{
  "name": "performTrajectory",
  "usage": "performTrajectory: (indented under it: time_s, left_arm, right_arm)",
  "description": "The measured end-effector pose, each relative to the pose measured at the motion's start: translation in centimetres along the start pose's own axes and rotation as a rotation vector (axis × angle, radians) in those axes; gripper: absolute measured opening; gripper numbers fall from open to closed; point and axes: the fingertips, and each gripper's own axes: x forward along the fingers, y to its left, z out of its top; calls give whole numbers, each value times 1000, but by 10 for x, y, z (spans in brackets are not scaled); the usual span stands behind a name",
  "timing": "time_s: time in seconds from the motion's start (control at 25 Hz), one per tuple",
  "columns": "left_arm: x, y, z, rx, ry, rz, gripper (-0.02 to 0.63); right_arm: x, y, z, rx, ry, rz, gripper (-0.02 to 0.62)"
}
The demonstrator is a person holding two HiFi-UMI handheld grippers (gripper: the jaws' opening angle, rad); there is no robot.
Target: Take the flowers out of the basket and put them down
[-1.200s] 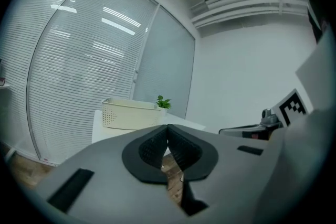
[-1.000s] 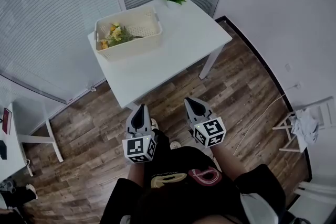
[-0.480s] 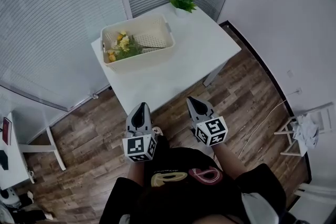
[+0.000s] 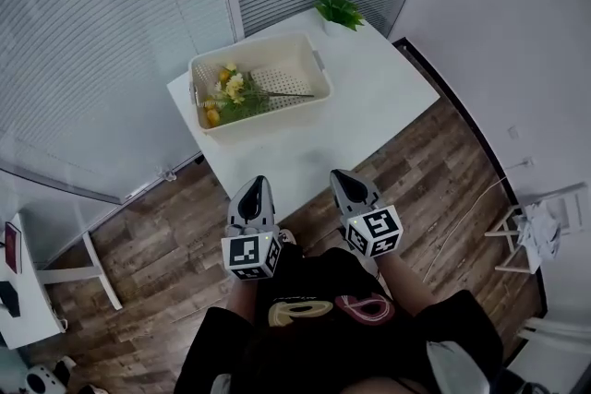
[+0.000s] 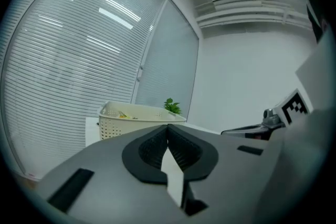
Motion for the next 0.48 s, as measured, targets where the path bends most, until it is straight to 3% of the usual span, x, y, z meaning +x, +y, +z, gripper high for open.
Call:
performTrajectory:
  time_s: [0.48]
  left_arm:
    - [24,27,9,-7,10,10,17]
  right_arm:
    - [37,-7,14,28,-10,1,9]
